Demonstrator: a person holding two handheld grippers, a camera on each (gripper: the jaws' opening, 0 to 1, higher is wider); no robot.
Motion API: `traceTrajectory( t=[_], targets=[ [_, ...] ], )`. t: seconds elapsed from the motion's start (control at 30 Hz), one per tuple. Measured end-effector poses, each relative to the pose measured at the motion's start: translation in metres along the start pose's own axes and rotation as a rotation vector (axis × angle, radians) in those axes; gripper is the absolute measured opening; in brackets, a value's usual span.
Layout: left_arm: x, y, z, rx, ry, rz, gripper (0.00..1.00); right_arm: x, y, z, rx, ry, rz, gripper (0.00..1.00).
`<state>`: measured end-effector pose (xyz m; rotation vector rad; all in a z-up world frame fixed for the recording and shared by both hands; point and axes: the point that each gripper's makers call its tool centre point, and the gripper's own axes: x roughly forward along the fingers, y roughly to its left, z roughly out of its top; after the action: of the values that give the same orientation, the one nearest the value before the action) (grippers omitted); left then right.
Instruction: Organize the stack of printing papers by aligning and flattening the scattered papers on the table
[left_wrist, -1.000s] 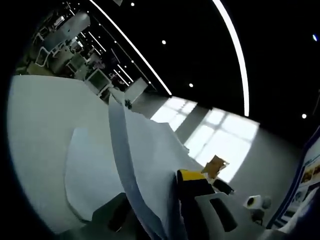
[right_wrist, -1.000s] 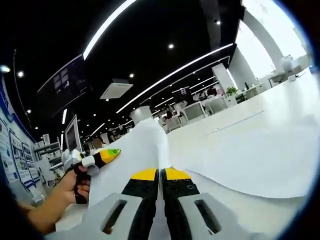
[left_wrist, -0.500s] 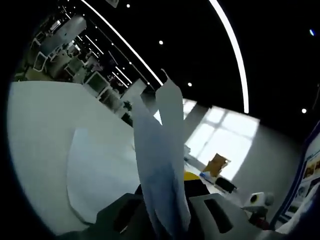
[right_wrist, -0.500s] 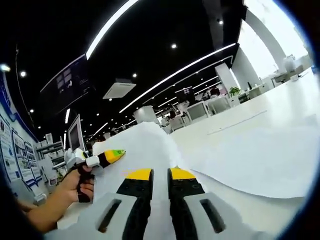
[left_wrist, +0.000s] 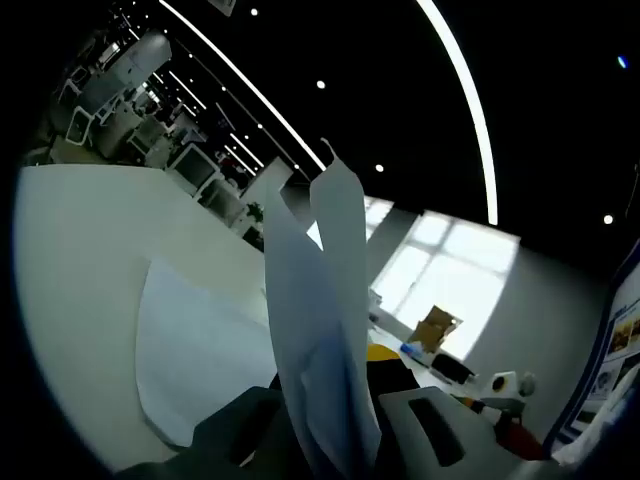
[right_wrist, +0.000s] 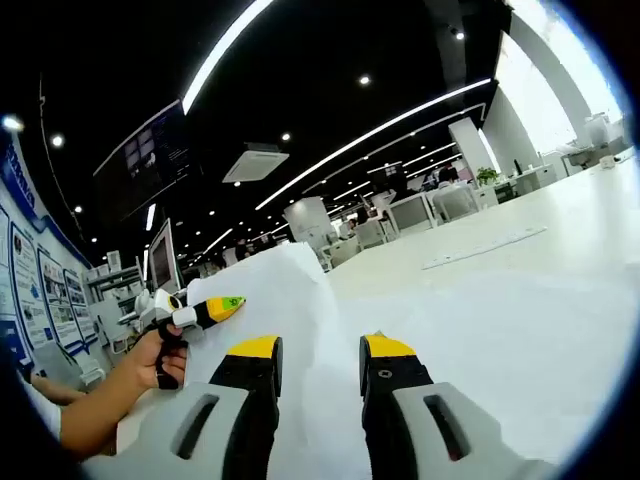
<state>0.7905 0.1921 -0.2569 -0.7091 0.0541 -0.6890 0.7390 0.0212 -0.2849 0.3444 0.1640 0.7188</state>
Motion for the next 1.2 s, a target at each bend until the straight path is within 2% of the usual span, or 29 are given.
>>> traceTrajectory(
  t=[0.13,0.27,0.47,0.53,0.6,0.63,0.8,0.87,1.0,1.1,1.2],
  targets=[
    [0.000,0.001,0.000,-0.007,0.003,0.001,0.06,0.007,-0.015,0.002,-0.022,0.045,0.015,0.28],
    [0.000,0.001,0.001,-0.012,-0.001,-0.001,0.06,0.013,-0.018,0.004,-0.018,0.081,0.043,0.30],
    [0.000,-0.004,0.003,-0.015,-0.009,-0.022,0.06,0.033,-0.016,0.001,-0.143,0.157,0.064,0.33],
    [0.000,-0.010,0.004,-0.017,-0.015,-0.050,0.06,0.038,-0.022,-0.007,-0.172,0.201,0.045,0.33],
    [0.000,-0.016,0.005,-0.017,-0.019,-0.070,0.06,0.043,-0.027,-0.011,-0.215,0.218,0.046,0.35],
    [0.000,-0.018,0.004,-0.015,-0.019,-0.077,0.06,0.043,-0.038,-0.014,-0.229,0.237,0.009,0.35],
    [-0.001,-0.022,0.006,-0.014,-0.028,-0.088,0.06,0.041,-0.038,-0.007,-0.189,0.226,0.043,0.35],
    [-0.001,-0.021,0.006,-0.017,-0.028,-0.085,0.06,0.039,-0.028,-0.003,-0.184,0.213,0.092,0.36],
    [-0.002,-0.018,0.002,-0.026,-0.016,-0.071,0.06,0.029,-0.036,0.009,-0.188,0.226,0.079,0.35],
    [-0.002,-0.018,0.002,-0.029,-0.016,-0.071,0.06,0.023,-0.059,0.026,-0.235,0.203,0.019,0.36],
    [-0.002,-0.018,0.001,-0.029,-0.017,-0.069,0.06,0.017,-0.074,0.035,-0.252,0.204,0.006,0.41]
  ],
)
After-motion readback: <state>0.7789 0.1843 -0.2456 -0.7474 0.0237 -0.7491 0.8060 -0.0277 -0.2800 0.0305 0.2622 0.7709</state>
